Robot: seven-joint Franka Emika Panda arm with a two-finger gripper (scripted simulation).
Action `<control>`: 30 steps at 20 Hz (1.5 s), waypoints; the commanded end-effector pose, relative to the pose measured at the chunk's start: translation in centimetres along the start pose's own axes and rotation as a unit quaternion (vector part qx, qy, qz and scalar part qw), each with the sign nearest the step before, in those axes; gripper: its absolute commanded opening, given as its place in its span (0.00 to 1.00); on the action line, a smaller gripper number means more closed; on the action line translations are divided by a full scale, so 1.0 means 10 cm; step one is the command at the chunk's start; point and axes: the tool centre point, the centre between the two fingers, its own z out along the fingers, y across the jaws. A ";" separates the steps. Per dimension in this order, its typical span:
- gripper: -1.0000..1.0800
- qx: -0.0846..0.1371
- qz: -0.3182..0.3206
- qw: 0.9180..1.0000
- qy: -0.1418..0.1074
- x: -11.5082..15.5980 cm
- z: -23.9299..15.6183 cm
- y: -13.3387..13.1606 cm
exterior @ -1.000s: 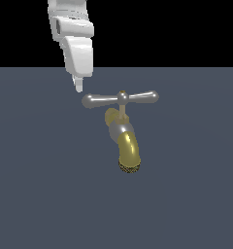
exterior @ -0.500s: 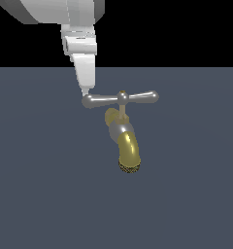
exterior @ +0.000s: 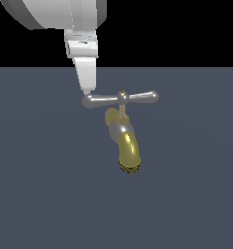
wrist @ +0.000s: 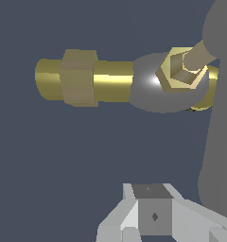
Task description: Turn on the faucet by rotating a designated handle.
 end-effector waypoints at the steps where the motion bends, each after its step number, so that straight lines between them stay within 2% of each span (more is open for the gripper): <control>1: 0.00 0.000 0.000 1.000 0.000 0.00 0.00 0.03; 30: 0.00 0.000 0.000 1.000 0.000 -0.09 0.00 0.89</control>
